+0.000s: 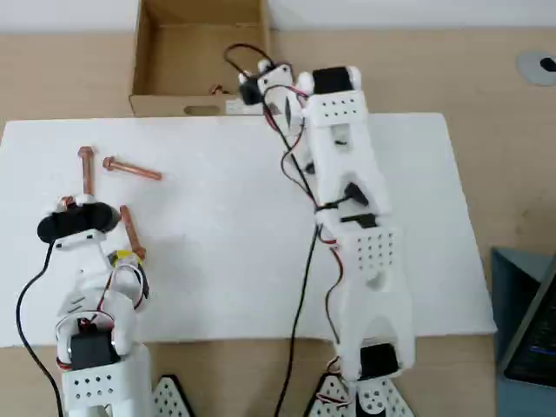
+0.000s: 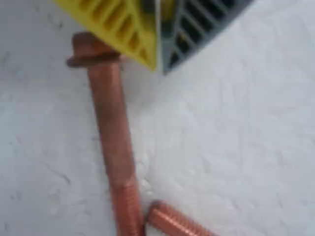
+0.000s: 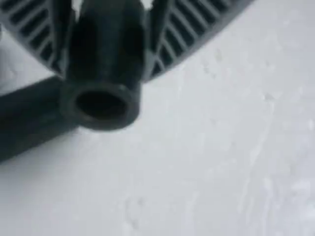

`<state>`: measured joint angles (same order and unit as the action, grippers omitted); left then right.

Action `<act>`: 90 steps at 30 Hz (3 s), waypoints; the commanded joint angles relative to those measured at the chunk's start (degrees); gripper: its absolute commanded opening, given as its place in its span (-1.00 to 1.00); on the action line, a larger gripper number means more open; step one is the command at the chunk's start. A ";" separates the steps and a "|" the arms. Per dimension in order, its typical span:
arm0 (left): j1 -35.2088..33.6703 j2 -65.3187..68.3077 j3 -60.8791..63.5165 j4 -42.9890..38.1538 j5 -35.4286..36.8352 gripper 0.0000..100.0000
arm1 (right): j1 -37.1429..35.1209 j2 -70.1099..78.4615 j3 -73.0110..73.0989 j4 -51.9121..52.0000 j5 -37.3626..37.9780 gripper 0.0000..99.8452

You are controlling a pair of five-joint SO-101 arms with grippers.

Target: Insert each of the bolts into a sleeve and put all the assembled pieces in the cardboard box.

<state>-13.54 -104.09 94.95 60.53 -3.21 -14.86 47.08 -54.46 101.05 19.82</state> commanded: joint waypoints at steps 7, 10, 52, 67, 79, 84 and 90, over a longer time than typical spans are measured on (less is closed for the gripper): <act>-0.53 -0.31 -0.26 -0.97 -0.44 -0.99 | -0.31 -26.51 11.38 1.41 -2.73 -0.98; -0.53 -0.31 -0.26 -0.97 -0.44 -0.99 | -0.31 -35.38 20.09 1.41 -6.42 -0.98; 0.00 59.74 -53.36 5.89 0.09 -1.00 | 25.19 -103.87 77.41 0.00 -24.62 -0.98; -0.53 106.42 -95.21 4.75 21.27 -1.00 | 25.19 -104.57 78.02 -0.62 -24.88 -0.98; -0.18 125.58 -108.04 4.84 36.92 -0.99 | 25.27 -107.21 78.02 -0.62 -24.88 -0.98; -0.09 129.45 -110.59 4.84 39.91 -0.99 | 25.27 -107.56 78.02 -0.62 -24.88 -0.98; -0.26 132.62 -114.02 4.84 39.91 -0.99 | 25.27 -107.38 78.02 -0.62 -24.88 -0.98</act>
<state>-13.54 28.84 -15.03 65.63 36.44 9.93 -59.74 23.60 101.05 -4.53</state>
